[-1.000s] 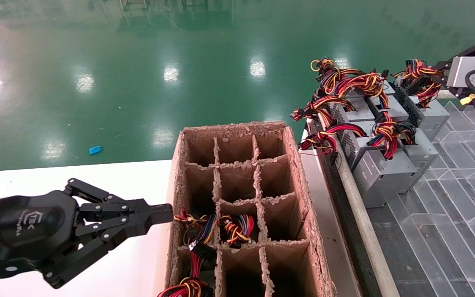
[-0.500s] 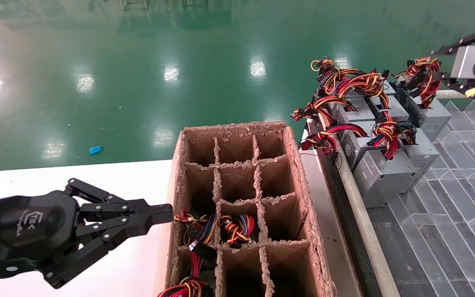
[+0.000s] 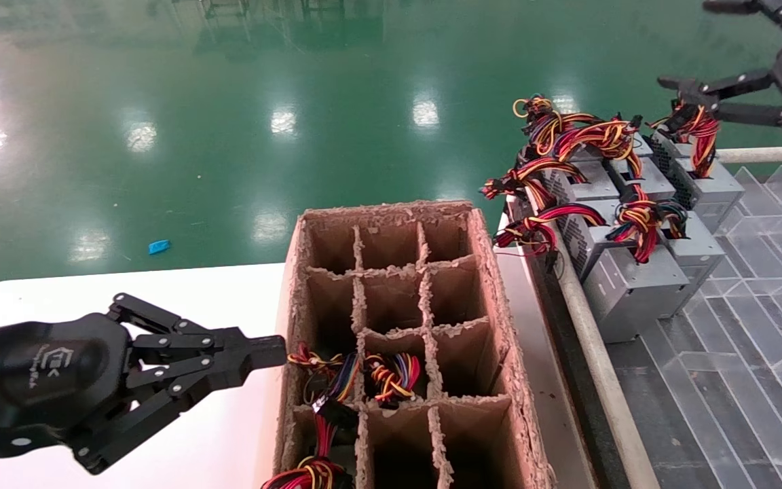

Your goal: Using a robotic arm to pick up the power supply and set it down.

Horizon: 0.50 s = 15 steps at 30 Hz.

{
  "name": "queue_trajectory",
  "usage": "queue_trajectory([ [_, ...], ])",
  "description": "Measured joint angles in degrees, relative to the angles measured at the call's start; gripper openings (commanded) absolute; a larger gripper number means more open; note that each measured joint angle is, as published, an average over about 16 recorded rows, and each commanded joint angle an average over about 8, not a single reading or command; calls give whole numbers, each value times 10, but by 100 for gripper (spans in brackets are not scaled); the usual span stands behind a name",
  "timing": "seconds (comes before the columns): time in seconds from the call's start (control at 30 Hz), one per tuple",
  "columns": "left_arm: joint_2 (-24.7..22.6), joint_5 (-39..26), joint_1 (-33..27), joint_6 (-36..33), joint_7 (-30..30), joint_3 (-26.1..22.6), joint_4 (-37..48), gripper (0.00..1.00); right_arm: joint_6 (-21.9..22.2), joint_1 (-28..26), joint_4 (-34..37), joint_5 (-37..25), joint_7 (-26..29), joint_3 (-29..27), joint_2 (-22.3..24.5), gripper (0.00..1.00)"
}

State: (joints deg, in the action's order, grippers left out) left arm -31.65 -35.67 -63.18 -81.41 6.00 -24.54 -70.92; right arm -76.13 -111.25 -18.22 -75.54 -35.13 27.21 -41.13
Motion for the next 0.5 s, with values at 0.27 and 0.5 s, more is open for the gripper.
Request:
queue_trajectory([
  [0.27, 0, 0, 0, 0, 0, 0, 0, 0, -31, 37, -31, 46, 46, -18, 7, 100],
  [0.5, 0, 0, 0, 0, 0, 0, 0, 31, -39, 96, -100, 83, 99, -30, 14, 100],
])
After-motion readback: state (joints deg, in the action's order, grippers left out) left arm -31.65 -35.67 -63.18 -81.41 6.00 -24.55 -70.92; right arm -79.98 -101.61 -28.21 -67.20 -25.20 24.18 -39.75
